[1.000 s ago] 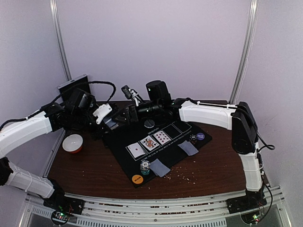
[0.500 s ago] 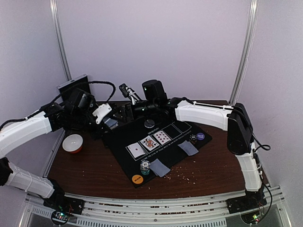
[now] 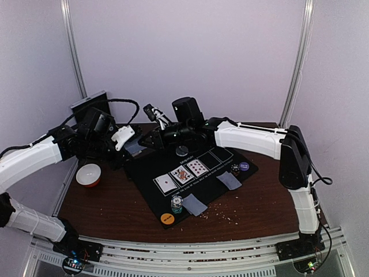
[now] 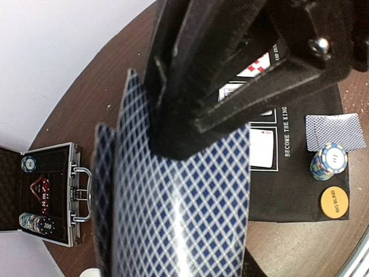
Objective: Distribute texas hold em gaming equipment
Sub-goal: Pick up the poker card from the face-down deck piles, then place the poker card in the community card area.
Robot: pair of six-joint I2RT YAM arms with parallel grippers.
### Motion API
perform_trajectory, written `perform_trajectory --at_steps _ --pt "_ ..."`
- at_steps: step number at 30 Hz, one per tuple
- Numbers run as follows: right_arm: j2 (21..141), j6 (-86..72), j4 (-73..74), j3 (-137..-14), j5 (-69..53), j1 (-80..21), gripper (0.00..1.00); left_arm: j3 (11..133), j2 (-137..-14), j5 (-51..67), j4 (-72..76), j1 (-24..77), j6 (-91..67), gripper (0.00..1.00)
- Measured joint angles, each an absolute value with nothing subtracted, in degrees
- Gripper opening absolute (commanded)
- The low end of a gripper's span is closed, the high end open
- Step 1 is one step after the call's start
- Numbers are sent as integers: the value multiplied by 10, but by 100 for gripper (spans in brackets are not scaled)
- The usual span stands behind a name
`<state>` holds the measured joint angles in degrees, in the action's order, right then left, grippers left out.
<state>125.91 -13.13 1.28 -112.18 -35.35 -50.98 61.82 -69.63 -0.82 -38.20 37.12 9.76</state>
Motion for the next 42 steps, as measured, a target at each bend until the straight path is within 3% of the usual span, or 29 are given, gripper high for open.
perform_trajectory --at_steps 7,22,33,42 --pt "1238 -115 30 -1116 -343 -510 0 618 -691 -10 -382 372 97 34" --pt "1193 -109 60 -1092 -335 -497 0 618 -691 -42 -381 373 84 34" --pt "1026 -251 -34 -883 -256 -444 0 617 -703 -81 -356 372 38 34" --pt "926 -456 -126 -630 4 -391 0 613 -714 -91 -341 373 18 34"
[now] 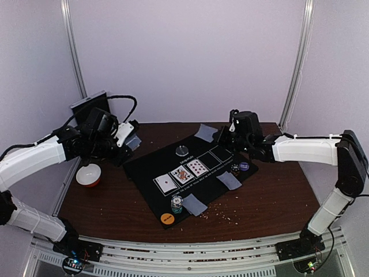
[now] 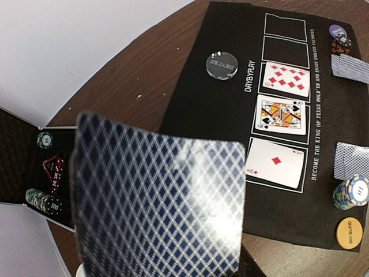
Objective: Distribute texas hold em gaming equipment
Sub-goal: Place the poker card in the community card area.
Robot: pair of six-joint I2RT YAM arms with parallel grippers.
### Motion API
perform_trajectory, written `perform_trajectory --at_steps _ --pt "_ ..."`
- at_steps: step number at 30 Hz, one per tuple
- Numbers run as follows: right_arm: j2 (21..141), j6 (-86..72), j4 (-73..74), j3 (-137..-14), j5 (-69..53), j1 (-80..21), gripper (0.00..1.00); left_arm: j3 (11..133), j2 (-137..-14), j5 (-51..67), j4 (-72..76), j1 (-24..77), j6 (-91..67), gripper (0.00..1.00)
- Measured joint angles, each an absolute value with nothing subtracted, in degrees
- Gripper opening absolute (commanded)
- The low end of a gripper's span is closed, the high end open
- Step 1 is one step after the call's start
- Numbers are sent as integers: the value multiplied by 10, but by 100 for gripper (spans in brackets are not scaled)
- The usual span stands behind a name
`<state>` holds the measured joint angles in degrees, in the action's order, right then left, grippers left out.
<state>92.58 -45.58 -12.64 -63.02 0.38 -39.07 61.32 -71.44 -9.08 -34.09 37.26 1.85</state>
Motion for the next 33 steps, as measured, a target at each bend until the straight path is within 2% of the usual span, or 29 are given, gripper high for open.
perform_trajectory --at_steps 5,11,33 --pt "965 -546 -134 -608 102 -392 0 599 -712 -93 -335 373 16 34" --pt "1028 -636 -110 -633 160 -393 0 587 -701 -98 -332 373 15 33" --pt "1146 -674 -96 -666 127 -394 0 577 -689 -112 -330 373 16 33"
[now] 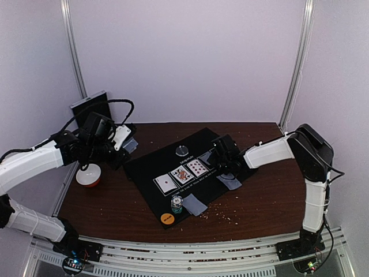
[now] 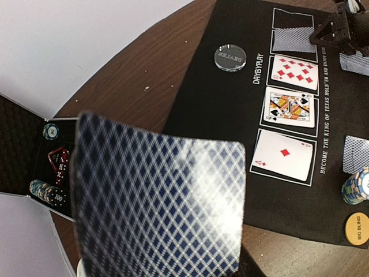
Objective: Distribute texas hold em gaming equipment
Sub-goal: Place the poker card in the community card area, then pick up the poker card from the face-down deck piles.
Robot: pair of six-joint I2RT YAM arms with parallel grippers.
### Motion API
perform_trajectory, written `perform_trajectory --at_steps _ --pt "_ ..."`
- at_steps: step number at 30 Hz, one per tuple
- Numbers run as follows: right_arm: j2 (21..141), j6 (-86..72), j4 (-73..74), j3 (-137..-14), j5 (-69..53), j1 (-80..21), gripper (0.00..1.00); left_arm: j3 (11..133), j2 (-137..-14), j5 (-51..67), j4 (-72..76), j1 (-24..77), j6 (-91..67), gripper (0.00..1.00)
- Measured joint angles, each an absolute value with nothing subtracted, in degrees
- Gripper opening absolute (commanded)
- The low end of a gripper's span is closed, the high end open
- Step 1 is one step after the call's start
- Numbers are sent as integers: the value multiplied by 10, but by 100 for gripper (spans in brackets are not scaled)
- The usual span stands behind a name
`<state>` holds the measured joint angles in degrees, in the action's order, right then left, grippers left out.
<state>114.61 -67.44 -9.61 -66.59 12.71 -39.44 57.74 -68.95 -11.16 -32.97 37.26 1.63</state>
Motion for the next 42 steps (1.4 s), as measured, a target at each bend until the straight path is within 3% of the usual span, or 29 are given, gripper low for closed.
perform_trajectory --at_steps 14,20,26,30,35,39,42 --pt "1146 -688 -119 -653 111 -391 0 577 -689 -116 -329 372 20 33" --pt "1146 -694 -124 -651 111 -391 20 577 -689 -117 -330 373 20 34" --pt "1146 -694 -126 -646 111 -391 25 577 -688 -118 -330 372 20 33" --pt "1141 -701 -125 -637 112 -391 40 577 -688 -118 -330 372 20 33" --pt "1110 -698 -115 -626 132 -391 47 577 -688 -118 -330 373 20 33" --pt "1082 -649 -110 -635 154 -390 52 577 -688 -118 -330 372 21 33" --pt "1070 -552 -128 -657 140 -390 65 577 -686 -116 -330 373 25 34"
